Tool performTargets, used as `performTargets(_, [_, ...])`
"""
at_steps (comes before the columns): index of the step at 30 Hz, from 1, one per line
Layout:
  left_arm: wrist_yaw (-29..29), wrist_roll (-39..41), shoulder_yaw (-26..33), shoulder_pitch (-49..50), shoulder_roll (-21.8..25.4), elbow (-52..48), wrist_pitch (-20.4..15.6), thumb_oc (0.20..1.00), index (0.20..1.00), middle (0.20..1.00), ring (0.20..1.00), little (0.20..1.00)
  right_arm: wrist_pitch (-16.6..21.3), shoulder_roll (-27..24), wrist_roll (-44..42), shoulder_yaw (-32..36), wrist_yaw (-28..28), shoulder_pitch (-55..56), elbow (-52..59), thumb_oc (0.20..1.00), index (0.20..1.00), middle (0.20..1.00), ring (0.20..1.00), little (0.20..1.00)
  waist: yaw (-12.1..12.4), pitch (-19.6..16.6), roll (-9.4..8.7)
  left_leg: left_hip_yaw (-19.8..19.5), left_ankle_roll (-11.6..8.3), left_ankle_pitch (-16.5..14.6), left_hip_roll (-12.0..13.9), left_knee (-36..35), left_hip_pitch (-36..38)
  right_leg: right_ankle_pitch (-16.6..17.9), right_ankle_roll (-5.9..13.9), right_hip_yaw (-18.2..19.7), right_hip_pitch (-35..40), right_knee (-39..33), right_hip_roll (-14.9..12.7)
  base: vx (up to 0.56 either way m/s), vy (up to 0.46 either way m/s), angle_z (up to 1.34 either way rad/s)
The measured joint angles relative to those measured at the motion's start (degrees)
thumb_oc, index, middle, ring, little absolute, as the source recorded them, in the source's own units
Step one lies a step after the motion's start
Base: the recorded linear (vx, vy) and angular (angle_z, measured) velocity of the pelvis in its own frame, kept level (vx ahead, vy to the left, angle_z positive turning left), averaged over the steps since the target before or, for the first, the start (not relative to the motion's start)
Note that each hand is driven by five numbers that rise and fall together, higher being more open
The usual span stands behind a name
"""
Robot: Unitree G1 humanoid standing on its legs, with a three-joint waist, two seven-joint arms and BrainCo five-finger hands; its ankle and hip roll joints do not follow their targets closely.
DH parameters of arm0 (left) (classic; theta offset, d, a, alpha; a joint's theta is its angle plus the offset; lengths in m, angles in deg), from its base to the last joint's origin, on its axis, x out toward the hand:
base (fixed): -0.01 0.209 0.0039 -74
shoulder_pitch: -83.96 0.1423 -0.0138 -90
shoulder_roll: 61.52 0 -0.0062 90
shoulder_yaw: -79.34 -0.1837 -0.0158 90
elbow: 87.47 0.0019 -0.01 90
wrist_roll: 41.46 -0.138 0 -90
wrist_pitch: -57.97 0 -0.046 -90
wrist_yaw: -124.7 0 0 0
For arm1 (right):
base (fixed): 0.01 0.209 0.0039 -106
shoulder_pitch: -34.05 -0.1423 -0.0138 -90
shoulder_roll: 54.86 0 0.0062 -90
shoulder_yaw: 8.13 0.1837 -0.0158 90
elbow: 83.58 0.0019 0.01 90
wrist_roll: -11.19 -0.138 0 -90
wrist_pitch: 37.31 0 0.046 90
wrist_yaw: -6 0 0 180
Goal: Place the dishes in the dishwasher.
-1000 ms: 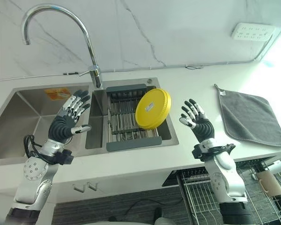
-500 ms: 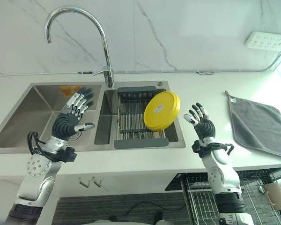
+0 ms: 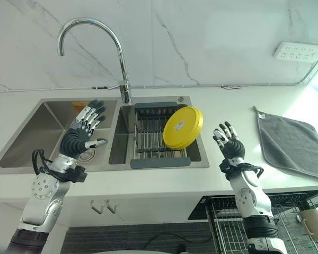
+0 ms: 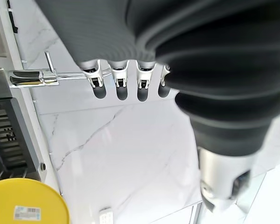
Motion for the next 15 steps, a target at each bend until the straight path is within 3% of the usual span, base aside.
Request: performTargets(15, [0.2,0.0,-0.1,0.0,1.4,1.8,0.3,1.0,1.0,1.0,1.0,1.0,-3.6,0.0,-8.9,0.0,0.1,-2.9,-4.5,1.0,1.0,1.0,1.0,1.0,1.1,0.0,-0.06,-0.2,-0.04,0.1,0.0,0.0,0.0,0.0,-0.06,-0.3,0.2,0.0,0.0,0.0,0.002,0.0])
